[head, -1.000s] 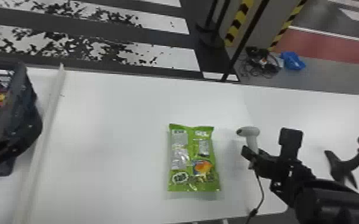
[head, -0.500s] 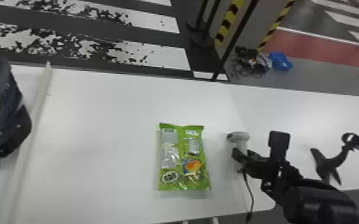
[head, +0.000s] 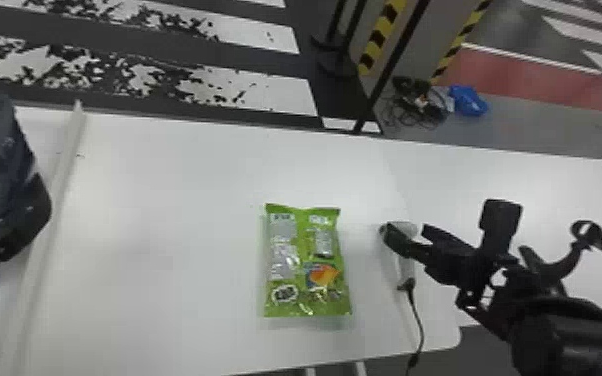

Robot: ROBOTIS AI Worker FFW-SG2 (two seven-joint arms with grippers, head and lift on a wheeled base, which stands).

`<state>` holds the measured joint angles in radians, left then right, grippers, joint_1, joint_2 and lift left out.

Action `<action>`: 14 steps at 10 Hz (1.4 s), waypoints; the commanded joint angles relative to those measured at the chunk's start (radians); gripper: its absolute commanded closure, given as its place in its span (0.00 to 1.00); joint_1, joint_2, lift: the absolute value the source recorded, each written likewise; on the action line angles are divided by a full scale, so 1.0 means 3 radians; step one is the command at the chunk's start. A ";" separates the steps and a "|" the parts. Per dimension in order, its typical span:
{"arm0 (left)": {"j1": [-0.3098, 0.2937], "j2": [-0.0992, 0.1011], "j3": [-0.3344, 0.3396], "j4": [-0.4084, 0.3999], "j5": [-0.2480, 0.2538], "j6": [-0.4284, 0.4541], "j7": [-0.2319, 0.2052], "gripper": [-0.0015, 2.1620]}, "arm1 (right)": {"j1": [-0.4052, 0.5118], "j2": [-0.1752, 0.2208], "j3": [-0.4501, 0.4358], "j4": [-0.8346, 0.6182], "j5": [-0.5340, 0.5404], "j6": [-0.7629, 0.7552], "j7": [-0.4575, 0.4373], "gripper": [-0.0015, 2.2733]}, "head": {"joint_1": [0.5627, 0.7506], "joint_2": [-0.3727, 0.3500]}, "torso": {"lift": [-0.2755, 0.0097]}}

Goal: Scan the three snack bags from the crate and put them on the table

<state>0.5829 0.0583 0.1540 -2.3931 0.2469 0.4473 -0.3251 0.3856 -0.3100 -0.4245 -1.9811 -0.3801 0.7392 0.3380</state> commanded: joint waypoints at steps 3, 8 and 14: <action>0.0015 0.0010 0.0008 -0.0010 -0.0005 0.0000 -0.0011 0.01 | -0.0452 -0.0076 -0.0011 0.0038 0.0025 0.1553 0.1031 0.03 | 0.70 0.22 | 0.64; 0.0128 0.0015 -0.0033 -0.0025 -0.0061 -0.0031 -0.0016 0.01 | -0.0774 -0.0183 0.0382 0.0795 0.0244 0.1410 0.1481 0.02 | 0.70 0.29 | 0.64; 0.0235 -0.0056 -0.0186 0.0230 -0.0164 -0.0542 0.0122 0.01 | -0.0866 -0.0209 0.0633 0.1133 0.0280 0.1052 0.1614 0.03 | 0.70 0.32 | 0.64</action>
<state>0.6527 0.0429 0.1044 -2.3325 0.2019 0.2980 -0.2895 0.1300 -0.3741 -0.2436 -1.6502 -0.2977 1.0617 0.8224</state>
